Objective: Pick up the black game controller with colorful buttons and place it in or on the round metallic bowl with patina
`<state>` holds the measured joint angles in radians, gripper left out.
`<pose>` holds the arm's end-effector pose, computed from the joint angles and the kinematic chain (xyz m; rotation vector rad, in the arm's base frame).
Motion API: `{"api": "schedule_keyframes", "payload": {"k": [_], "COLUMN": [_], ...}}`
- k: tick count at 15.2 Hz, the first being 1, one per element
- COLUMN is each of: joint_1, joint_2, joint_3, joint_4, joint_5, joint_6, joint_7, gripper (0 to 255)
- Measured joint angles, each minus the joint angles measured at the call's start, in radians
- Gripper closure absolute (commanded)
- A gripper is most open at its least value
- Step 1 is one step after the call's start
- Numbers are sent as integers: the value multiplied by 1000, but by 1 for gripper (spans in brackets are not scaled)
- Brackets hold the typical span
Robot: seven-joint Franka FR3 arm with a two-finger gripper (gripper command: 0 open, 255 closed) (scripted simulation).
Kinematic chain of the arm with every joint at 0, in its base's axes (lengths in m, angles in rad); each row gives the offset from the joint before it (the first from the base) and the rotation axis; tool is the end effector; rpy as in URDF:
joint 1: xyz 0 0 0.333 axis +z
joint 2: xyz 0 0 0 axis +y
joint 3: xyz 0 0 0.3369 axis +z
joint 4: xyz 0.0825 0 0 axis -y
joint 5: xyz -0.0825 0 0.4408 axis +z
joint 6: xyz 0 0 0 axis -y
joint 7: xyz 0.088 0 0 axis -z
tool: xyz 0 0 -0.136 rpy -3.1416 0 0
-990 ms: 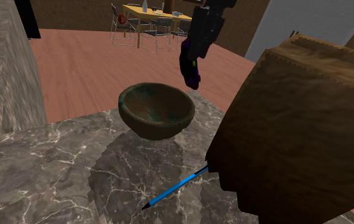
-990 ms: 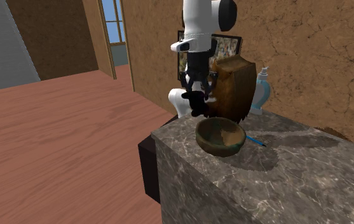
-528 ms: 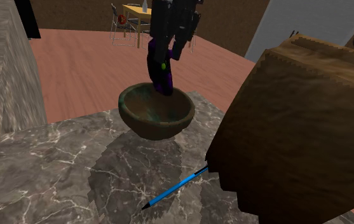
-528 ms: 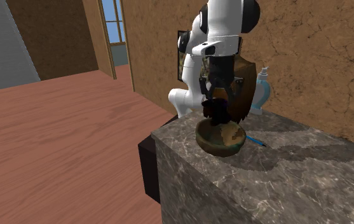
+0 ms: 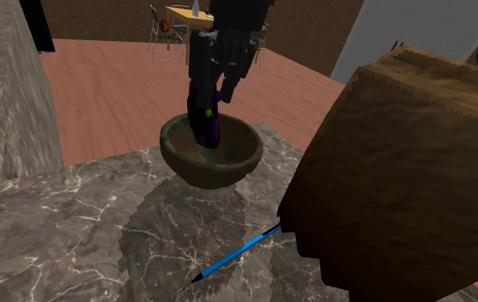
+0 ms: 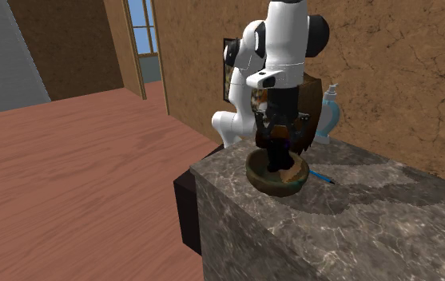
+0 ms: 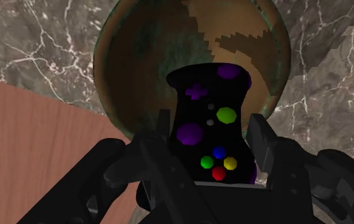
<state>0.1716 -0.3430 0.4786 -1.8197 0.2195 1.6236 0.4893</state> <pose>0.3702 0.3660 0.6563 -3.0196 -0.2207 -0.0897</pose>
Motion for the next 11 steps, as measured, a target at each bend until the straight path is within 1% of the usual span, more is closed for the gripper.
{"api": "schedule_keyframes", "payload": {"k": [7, 11], "joint_1": [7, 7], "joint_2": [-25, -25], "joint_3": [5, 5], "joint_4": [-118, -126], "joint_5": [14, 14], "joint_6": [93, 101], "joint_7": [-13, -15], "gripper": [255, 255]}}
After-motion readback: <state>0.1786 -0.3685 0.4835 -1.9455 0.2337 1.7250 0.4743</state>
